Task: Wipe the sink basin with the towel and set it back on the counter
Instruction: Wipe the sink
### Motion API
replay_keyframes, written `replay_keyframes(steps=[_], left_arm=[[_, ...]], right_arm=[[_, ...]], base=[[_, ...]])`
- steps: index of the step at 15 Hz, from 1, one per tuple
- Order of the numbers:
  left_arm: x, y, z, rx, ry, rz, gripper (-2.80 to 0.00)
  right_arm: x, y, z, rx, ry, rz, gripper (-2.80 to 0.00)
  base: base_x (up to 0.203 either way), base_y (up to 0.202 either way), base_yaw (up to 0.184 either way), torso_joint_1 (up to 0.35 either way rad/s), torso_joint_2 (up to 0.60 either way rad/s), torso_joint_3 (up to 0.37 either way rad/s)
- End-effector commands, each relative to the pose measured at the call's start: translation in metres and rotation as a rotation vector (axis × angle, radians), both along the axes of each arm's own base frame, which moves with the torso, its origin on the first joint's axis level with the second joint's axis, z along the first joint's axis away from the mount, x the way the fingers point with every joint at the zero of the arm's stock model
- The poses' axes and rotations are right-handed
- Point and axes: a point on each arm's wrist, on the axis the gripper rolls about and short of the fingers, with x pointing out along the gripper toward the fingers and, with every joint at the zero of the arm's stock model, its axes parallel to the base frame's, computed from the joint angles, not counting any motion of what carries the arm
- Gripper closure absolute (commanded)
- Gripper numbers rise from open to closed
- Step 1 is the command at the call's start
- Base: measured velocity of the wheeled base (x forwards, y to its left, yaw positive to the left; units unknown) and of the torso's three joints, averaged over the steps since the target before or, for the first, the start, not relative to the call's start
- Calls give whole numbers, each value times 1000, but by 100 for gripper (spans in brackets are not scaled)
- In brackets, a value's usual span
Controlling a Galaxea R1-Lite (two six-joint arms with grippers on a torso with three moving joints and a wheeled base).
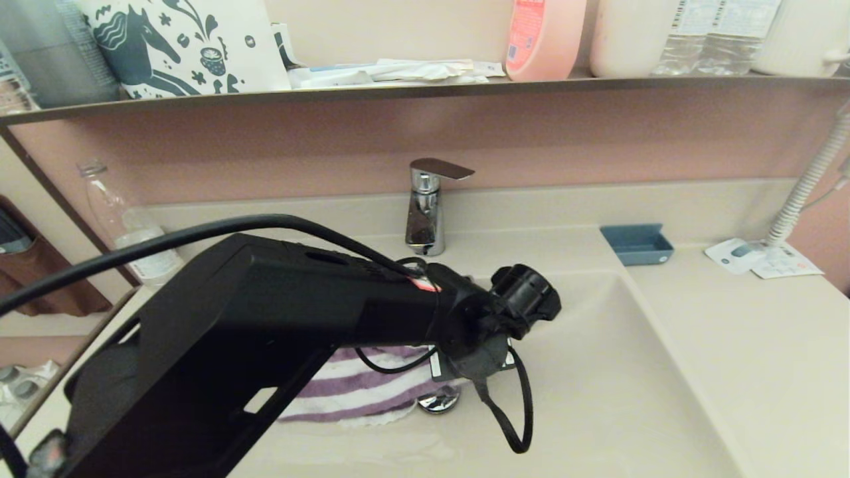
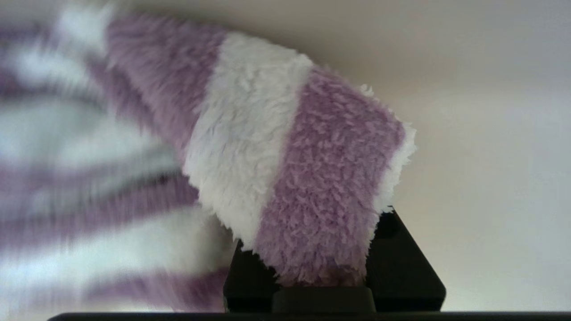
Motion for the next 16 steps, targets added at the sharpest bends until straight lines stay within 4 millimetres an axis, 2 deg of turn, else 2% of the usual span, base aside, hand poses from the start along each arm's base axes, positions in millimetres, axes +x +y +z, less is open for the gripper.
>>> replay_keyframes(steps=[1, 5, 10, 13, 16], left_arm=[[-27, -13, 9, 29, 54, -19, 0], [-54, -12, 18, 36, 267, 46, 0], [-65, 2, -6, 151, 364, 119, 0], [-67, 22, -19, 228, 409, 149, 0], [-58, 55, -23, 269, 446, 197, 0]], right_arm=[[0, 0, 0, 0, 1, 0, 0], [0, 0, 0, 0, 1, 0, 0], [0, 0, 0, 0, 1, 0, 0], [0, 0, 0, 0, 1, 0, 0], [0, 0, 0, 0, 1, 0, 0]], base=[[0, 0, 0, 0, 0, 0], [0, 0, 0, 0, 0, 0], [0, 0, 0, 0, 0, 0], [0, 0, 0, 0, 0, 0], [0, 0, 0, 0, 0, 0]])
